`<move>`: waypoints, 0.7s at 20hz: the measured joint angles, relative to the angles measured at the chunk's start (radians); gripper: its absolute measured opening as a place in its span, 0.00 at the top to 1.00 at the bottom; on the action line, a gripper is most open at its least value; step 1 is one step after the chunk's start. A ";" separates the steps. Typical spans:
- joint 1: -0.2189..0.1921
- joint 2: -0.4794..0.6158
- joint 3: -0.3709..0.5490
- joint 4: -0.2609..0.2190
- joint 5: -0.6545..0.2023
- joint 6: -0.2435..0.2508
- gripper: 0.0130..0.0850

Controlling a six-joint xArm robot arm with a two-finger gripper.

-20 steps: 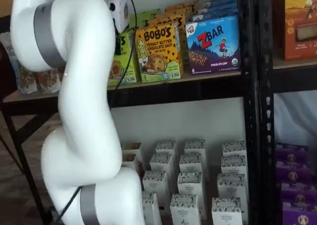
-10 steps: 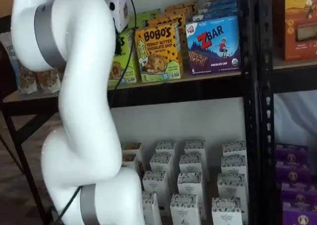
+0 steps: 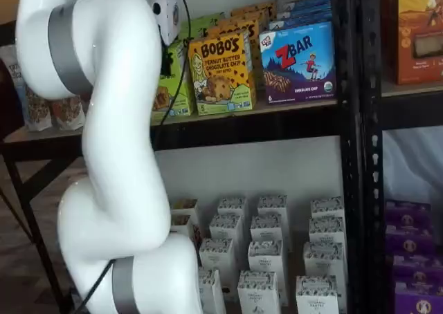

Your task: Pick the green box on the top shelf, the fourth from the left

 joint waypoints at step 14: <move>0.000 -0.007 0.011 0.010 -0.017 0.000 0.61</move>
